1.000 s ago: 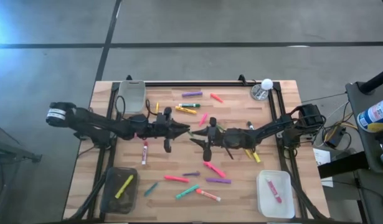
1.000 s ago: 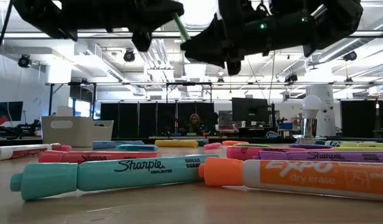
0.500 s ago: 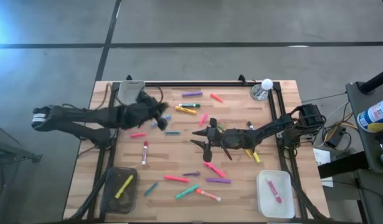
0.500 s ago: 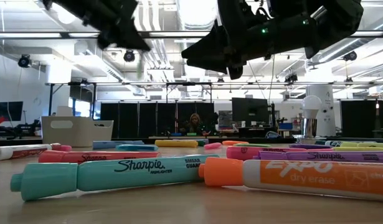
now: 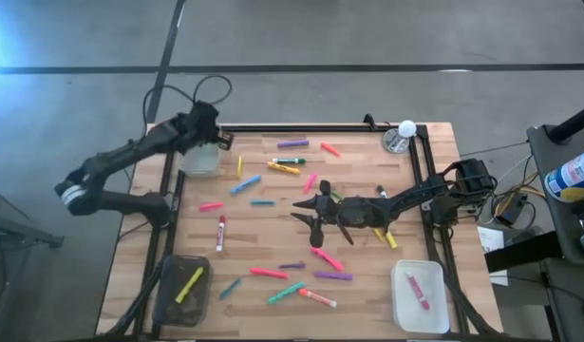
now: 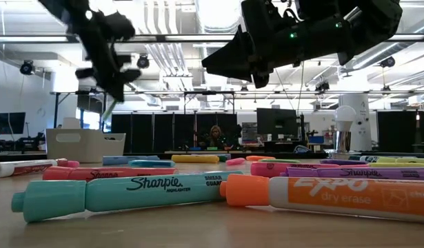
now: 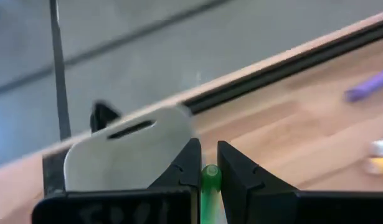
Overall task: Pick & Place Markers
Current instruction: Put the bottom green pen into the gray bin
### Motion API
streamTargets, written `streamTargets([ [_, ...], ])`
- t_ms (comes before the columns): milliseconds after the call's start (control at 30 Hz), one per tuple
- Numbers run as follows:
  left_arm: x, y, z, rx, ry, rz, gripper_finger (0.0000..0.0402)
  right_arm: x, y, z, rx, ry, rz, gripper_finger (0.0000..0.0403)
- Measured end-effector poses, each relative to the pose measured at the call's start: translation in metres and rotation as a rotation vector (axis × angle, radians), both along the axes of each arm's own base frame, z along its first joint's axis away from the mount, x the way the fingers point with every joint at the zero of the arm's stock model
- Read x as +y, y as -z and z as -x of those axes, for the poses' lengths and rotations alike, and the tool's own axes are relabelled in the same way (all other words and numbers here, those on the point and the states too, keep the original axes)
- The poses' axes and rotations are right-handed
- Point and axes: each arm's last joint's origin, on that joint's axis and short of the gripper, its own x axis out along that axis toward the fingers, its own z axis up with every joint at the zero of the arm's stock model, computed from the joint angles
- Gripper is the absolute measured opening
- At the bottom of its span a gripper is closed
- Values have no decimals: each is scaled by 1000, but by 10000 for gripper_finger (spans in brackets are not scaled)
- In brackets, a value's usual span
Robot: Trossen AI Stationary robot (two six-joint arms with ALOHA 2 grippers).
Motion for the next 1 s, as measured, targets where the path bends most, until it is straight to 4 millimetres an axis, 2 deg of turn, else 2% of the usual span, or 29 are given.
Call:
streamTargets([
  [133,25,16,11,66,-74,55,28,0,0,0,3,-4,14,114],
  [367,43,40,8,154,-97,113,28,0,0,0,3,-6,18,102],
  [600,53,61,1,215,-85,175,28,0,0,0,3,-6,18,90],
  [833,56,72,-1,248,-83,213,30,0,0,0,4,-6,19,78],
  [1000,54,75,0,272,-81,241,57,0,0,0,5,-6,22,72],
])
